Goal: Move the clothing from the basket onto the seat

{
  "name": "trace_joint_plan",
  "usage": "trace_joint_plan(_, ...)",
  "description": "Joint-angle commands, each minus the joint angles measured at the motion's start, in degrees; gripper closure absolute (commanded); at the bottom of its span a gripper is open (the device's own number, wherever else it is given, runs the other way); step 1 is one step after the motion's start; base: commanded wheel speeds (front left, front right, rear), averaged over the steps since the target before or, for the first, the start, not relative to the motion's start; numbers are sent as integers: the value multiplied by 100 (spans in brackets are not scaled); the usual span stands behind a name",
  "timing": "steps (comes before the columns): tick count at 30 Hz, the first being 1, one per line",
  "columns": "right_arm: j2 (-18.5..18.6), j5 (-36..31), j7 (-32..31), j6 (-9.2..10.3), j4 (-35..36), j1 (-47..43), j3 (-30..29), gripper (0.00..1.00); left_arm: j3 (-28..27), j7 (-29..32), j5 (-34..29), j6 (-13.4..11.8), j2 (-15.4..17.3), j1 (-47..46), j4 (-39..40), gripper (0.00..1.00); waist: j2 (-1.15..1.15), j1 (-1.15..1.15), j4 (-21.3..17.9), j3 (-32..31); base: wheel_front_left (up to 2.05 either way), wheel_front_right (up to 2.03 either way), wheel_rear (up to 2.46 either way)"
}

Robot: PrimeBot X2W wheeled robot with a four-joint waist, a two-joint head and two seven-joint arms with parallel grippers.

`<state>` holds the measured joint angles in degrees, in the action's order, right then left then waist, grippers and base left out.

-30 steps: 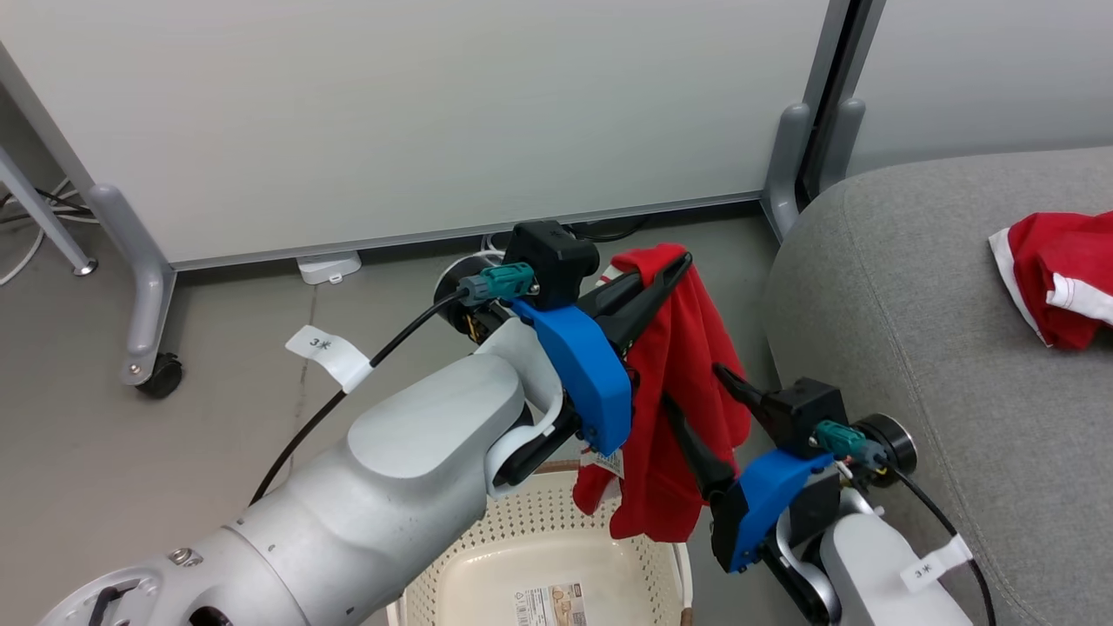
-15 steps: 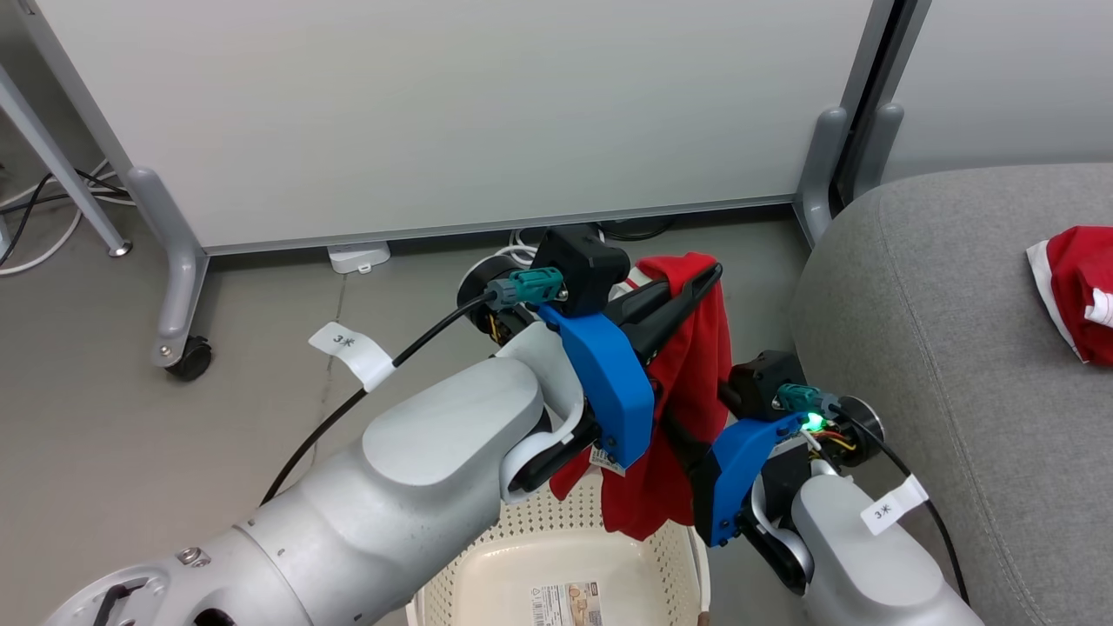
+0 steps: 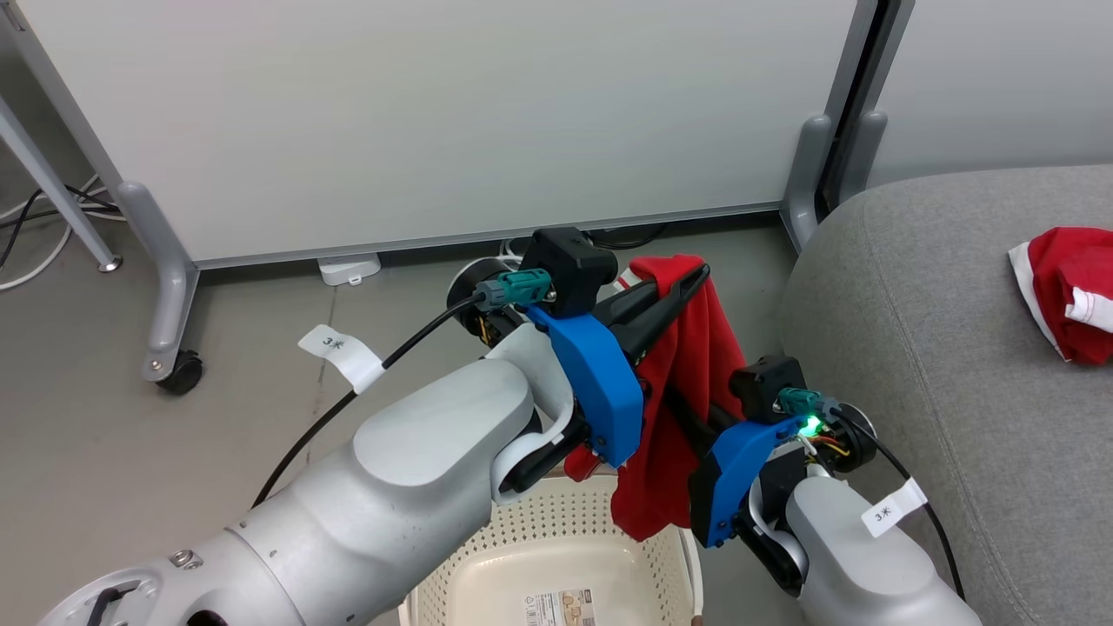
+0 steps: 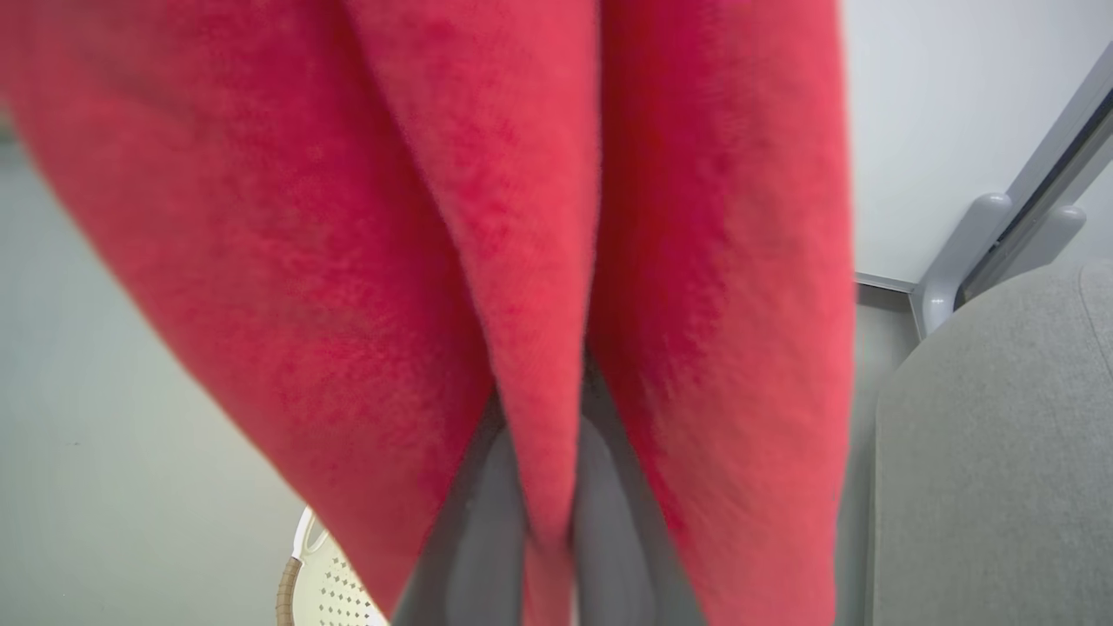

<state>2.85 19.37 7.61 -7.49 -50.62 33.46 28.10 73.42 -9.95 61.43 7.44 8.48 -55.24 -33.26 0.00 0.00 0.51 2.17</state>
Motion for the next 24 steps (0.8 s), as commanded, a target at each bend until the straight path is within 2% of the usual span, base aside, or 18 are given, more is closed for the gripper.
trace_joint_plan(1,8,44,58,-1,-66,128,37,100,5,-31,9,5,15,38,-6,100,0,0,-11,-14,0,0,0)
trace_joint_plan(14,8,271,308,-1,-360,234,267,100,5,-39,-11,5,41,103,-68,100,0,0,-82,-82,0,0,0)
trace_joint_plan(15,8,286,321,-1,-373,242,279,100,5,-47,-6,5,43,105,-74,96,0,0,-86,-87,0,0,0)
trace_joint_plan(16,7,295,322,-1,-388,251,293,100,5,-56,-8,5,45,109,-83,66,0,0,-89,-91,0,0,0)
trace_joint_plan(17,7,312,324,-1,-398,254,310,100,5,-59,-25,5,49,116,-94,9,0,0,-93,-95,0,0,0)
trace_joint_plan(18,7,333,334,-1,-410,254,327,100,5,-60,-44,5,53,127,-102,0,0,0,-95,-99,0,0,0)
trace_joint_plan(24,7,377,393,-1,-486,309,358,100,6,-153,-83,5,104,246,-111,0,0,0,-98,-105,0,0,0)
